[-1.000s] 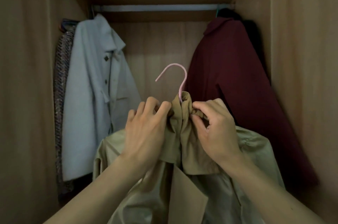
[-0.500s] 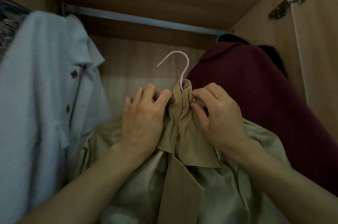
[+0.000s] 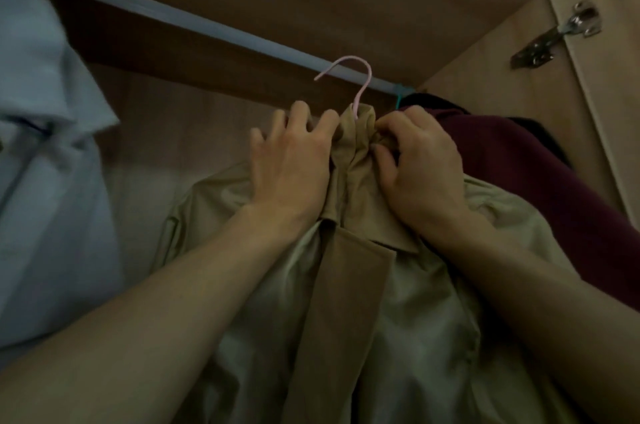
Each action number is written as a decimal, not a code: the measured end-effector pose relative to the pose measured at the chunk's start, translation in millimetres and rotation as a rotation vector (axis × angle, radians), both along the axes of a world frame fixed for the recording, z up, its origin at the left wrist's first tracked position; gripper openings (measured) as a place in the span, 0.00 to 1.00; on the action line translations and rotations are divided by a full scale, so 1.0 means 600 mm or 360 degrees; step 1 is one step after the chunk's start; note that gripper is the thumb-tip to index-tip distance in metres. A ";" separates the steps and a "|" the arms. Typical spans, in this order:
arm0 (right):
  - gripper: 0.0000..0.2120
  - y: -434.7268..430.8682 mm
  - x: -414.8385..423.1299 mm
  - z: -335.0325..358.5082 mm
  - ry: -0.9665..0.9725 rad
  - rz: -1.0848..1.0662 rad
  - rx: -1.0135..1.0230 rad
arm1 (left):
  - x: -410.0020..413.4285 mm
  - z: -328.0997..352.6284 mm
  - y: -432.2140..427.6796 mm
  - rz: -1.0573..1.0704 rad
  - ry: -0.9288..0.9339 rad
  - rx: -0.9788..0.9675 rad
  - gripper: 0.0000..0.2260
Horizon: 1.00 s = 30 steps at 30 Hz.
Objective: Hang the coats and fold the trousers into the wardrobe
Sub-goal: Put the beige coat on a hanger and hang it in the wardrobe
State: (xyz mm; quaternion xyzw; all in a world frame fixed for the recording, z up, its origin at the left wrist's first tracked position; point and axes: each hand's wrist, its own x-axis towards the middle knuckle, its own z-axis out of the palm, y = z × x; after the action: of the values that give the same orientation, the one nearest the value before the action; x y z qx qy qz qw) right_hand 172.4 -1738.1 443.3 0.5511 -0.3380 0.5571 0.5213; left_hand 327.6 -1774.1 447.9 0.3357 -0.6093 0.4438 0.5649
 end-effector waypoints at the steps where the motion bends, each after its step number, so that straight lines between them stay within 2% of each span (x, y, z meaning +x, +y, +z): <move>1: 0.06 -0.013 -0.007 0.006 0.0004 -0.0018 -0.0033 | -0.006 0.008 -0.020 -0.0030 -0.0013 -0.0038 0.10; 5: 0.07 -0.072 -0.039 0.044 0.0048 -0.0063 -0.0184 | -0.043 0.045 -0.098 -0.0117 0.0019 -0.0203 0.08; 9: 0.05 -0.134 -0.057 0.115 0.0089 -0.0080 -0.0386 | -0.078 0.111 -0.167 -0.0252 0.0158 -0.0350 0.14; 11: 0.01 -0.161 -0.069 0.158 0.0150 -0.0111 -0.0456 | -0.091 0.151 -0.200 -0.0265 0.0180 -0.0382 0.13; 16: 0.07 -0.211 -0.106 0.240 0.0254 -0.0244 -0.0530 | -0.133 0.237 -0.255 -0.0451 0.0200 -0.0392 0.17; 19: 0.02 -0.236 -0.123 0.269 0.0220 -0.0303 -0.0578 | -0.162 0.267 -0.290 -0.0612 0.0239 -0.0410 0.19; 23: 0.09 -0.267 -0.147 0.288 0.0103 -0.0499 -0.0542 | -0.215 0.288 -0.332 -0.0705 0.0330 -0.0302 0.22; 27: 0.09 -0.292 -0.174 0.303 0.0090 -0.0681 -0.0489 | -0.262 0.302 -0.369 -0.0874 0.0347 -0.0065 0.16; 29: 0.08 -0.305 -0.192 0.302 0.0149 -0.0787 -0.0424 | -0.286 0.300 -0.391 -0.0966 0.0311 0.0067 0.17; 30: 0.07 -0.312 -0.201 0.300 0.0184 -0.0832 -0.0403 | -0.298 0.295 -0.401 -0.1002 0.0286 0.0076 0.21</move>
State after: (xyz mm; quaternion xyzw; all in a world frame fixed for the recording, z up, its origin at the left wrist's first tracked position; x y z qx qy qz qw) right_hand 51.7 -1925.1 623.2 0.4069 -0.3660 0.4094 0.7300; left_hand 148.9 -2014.7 624.6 0.1818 -0.6410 0.2017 0.7179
